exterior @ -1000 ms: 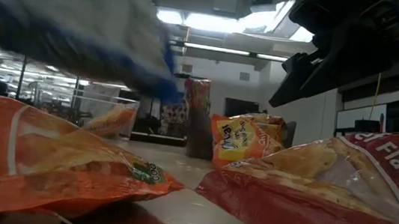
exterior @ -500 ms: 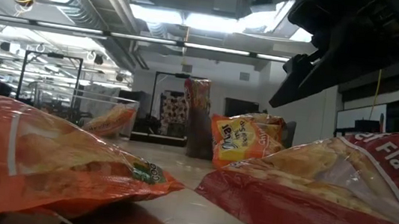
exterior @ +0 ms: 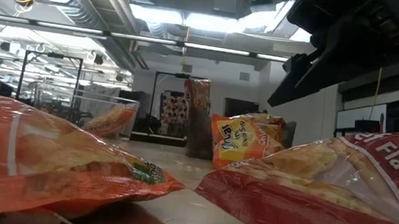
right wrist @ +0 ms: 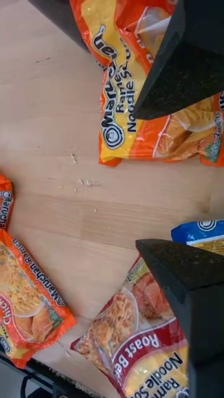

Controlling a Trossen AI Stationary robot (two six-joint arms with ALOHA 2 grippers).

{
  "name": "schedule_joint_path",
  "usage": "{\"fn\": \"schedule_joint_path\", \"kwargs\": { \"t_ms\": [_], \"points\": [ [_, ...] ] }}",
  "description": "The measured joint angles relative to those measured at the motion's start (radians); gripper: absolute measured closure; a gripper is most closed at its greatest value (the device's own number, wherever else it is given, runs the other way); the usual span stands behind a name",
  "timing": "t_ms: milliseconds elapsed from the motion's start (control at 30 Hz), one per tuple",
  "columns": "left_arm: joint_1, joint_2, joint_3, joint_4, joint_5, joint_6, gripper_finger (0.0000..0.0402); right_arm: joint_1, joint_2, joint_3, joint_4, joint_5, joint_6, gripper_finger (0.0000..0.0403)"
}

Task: Sort Maruchan noodles
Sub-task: Put the blue noodle pack into the bottom transparent bin

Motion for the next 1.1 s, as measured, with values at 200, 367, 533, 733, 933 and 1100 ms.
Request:
{"fn": "schedule_joint_path", "kwargs": {
  "t_ms": [200,367,533,733,933,1100],
  "points": [
    [-0.033,-0.096,-0.121,-0.001,-0.061,-0.078,0.0401,0.0,0.0,0.0,0.005,0.0,0.023,0.0091],
    [-0.044,-0.162,-0.26,0.113,-0.057,-0.089,0.0401,0.0,0.0,0.0,0.005,0.0,0.023,0.0091],
    [-0.044,-0.194,-0.37,0.263,-0.051,-0.073,0.0401,0.0,0.0,0.0,0.005,0.001,0.023,0.0091],
    [-0.045,-0.199,-0.452,0.337,-0.023,-0.019,0.0401,0.0,0.0,0.0,0.004,0.001,0.023,0.0091],
    [-0.045,-0.199,-0.516,0.387,0.007,0.042,0.04,0.0,0.0,0.0,0.003,0.001,0.023,0.0091],
    [-0.036,-0.199,-0.564,0.427,0.008,0.078,0.04,0.0,0.0,0.0,0.004,0.008,0.02,0.0091]
  ]
}}
